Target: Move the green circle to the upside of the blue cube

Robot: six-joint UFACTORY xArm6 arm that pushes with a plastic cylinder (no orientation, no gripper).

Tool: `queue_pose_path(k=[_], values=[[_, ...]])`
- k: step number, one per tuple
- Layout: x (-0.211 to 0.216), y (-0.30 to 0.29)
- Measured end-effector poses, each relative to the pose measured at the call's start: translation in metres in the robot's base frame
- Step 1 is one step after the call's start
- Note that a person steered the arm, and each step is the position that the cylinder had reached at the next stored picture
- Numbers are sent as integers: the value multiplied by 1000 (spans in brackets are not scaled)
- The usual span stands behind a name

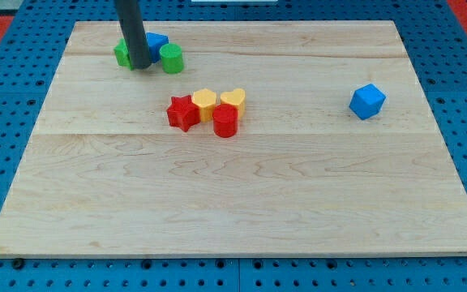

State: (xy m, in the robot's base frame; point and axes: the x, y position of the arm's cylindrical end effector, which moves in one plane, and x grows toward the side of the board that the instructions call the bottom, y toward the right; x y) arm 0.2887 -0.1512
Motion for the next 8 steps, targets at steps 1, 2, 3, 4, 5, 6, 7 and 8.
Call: queue_pose_path(k=[1, 2, 3, 4, 5, 6, 7, 8], values=[[-18, 9], [0, 52], [29, 65], [41, 109], [41, 158], [35, 185], [34, 215], [43, 260]])
